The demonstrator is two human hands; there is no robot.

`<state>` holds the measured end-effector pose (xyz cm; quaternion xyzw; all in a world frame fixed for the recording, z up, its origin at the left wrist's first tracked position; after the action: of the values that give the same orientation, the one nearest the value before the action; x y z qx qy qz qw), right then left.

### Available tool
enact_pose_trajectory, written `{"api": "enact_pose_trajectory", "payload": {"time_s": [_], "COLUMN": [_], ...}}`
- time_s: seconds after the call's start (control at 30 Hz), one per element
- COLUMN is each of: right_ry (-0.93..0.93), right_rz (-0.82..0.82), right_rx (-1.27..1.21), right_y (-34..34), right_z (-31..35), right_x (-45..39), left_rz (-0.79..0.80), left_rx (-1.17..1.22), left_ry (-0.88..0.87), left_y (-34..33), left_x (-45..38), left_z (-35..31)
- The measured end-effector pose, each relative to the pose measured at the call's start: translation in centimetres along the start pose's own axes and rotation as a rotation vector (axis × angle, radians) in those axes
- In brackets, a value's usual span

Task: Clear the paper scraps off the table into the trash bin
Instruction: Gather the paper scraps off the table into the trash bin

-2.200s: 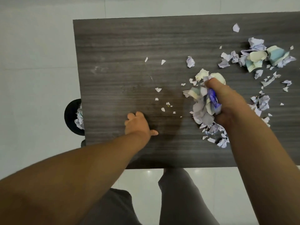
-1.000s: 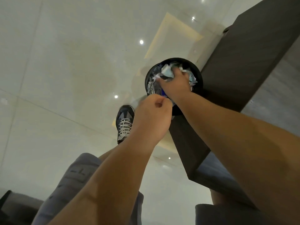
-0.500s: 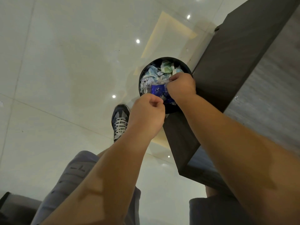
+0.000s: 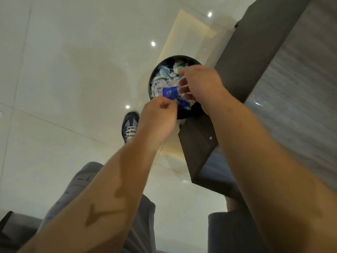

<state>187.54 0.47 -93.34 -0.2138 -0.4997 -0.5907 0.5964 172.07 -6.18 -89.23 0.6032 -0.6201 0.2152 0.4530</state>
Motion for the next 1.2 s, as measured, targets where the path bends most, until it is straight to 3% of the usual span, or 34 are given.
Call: {"api": "enact_pose_trajectory", "payload": {"time_s": [0.17, 0.23, 0.3, 0.4, 0.57, 0.7, 0.77, 0.87, 0.93, 1.07, 1.2], "right_ry": [-0.024, -0.076, -0.123, -0.215, -0.321, -0.307, -0.416, -0.566, -0.579, -0.499, -0.464], "right_rz": [-0.164, -0.208, -0.28, -0.409, -0.532, -0.539, -0.441, -0.018, 0.128, 0.115, 0.144], "right_rx": [-0.297, -0.269, -0.177, -0.107, 0.06, -0.076, -0.119, -0.187, -0.192, -0.329, -0.397], "right_y": [7.6, 11.3, 15.7, 22.7, 32.6, 36.1, 37.2, 36.1, 35.6, 35.5, 35.2], "right_z": [-4.5, -9.1, -14.4, -22.6, -34.5, -40.2, -44.0, -48.1, -49.7, -51.4, -52.0], "right_x": [9.0, 12.8, 15.8, 18.8, 20.8, 21.8, 22.0, 22.1, 22.3, 21.7, 21.6], "left_rz": [-0.093, -0.143, -0.196, -0.083, 0.233, 0.368, 0.421, 0.583, 0.72, 0.898, 0.868], "left_rx": [0.276, 0.1, -0.121, -0.323, -0.626, -0.754, -0.786, -0.901, -1.029, -1.211, -1.492], "left_ry": [0.196, 0.034, -0.284, -0.651, -0.877, -1.011, -1.092, -1.27, -1.387, -1.54, -1.56], "left_y": [-3.1, -4.9, -7.2, -12.9, -26.5, -36.9, -41.7, -47.9, -52.0, -60.1, -67.2], "left_x": [2.4, 4.4, 7.6, 12.5, 17.2, 19.4, 21.5, 26.3, 29.5, 33.5, 34.6], "left_z": [1.9, 1.6, -0.2, -2.6, -5.1, -8.8, -10.0, -9.8, -8.8, -7.5, -5.2]}}
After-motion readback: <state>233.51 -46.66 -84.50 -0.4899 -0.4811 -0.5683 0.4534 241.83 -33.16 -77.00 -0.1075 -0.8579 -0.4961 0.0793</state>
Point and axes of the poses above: each hand's wrist, its own x-axis away from the middle knuckle, its own y-axis out of the back of the hand, z = x × y, the point moved 6 cm from there along -x, towards the middle knuckle, and after that the axes turned 9 degrees about x, right-handed, at the moved point
